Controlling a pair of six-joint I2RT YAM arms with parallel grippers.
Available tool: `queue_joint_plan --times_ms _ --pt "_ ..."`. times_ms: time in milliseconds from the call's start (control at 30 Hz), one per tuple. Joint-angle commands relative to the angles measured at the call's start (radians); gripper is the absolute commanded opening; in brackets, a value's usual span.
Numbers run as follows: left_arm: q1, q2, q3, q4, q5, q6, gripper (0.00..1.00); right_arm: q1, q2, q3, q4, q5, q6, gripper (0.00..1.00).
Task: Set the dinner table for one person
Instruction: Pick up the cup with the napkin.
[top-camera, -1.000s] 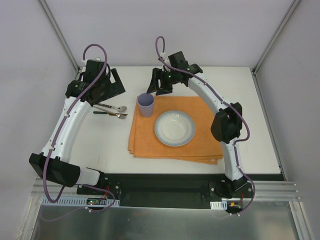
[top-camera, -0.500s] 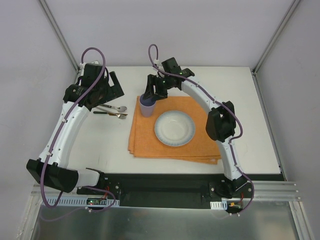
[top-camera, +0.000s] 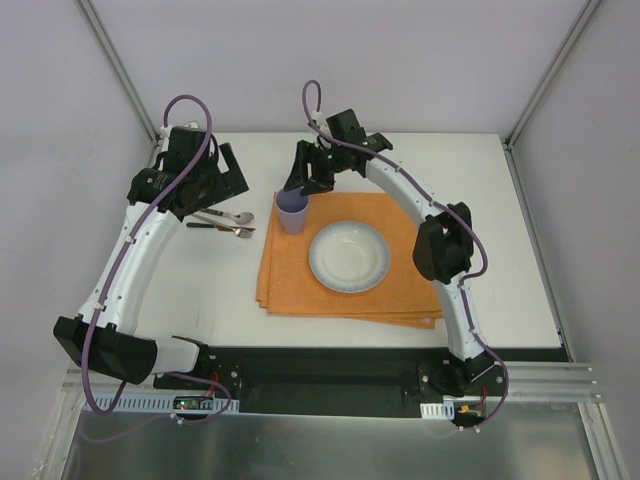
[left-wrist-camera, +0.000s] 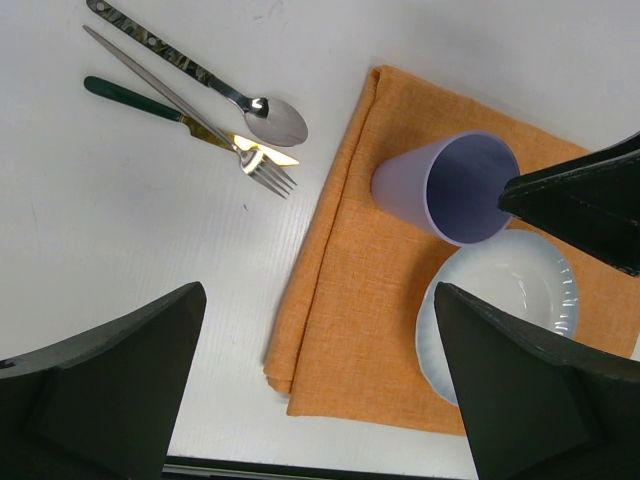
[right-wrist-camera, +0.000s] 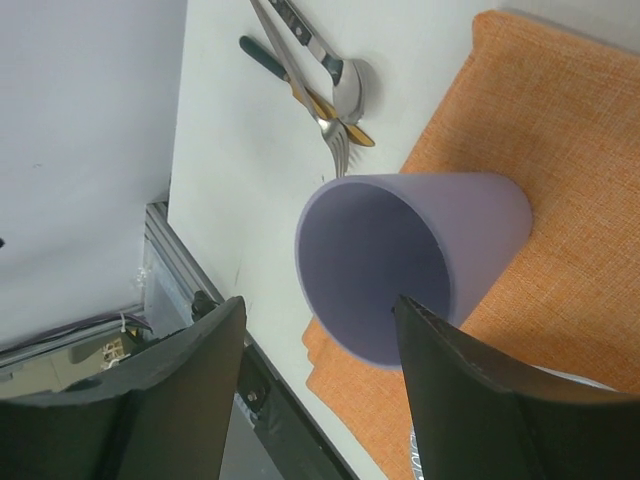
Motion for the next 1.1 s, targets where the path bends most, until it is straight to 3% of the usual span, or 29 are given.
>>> queue_joint_plan --times_ms 0,300,567,1067 --pt "-0.005 0.005 0.011 0.022 0.001 0.003 0.99 -0.015 -0.098 0.053 0.07 -0.05 0.054 0.64" --pt "-0.005 0.019 0.016 0.031 0.016 -0.01 0.99 -0.052 -0.178 -0.005 0.044 0.043 -0.008 0.65" --pt "-0.005 0.02 0.016 0.034 0.008 -0.016 0.99 -0.061 -0.148 -0.068 -0.059 0.128 -0.099 0.66" --pt "-0.005 0.014 -0.001 0.038 0.013 -0.037 0.99 -0.058 -0.119 -0.142 -0.057 0.081 -0.123 0.65"
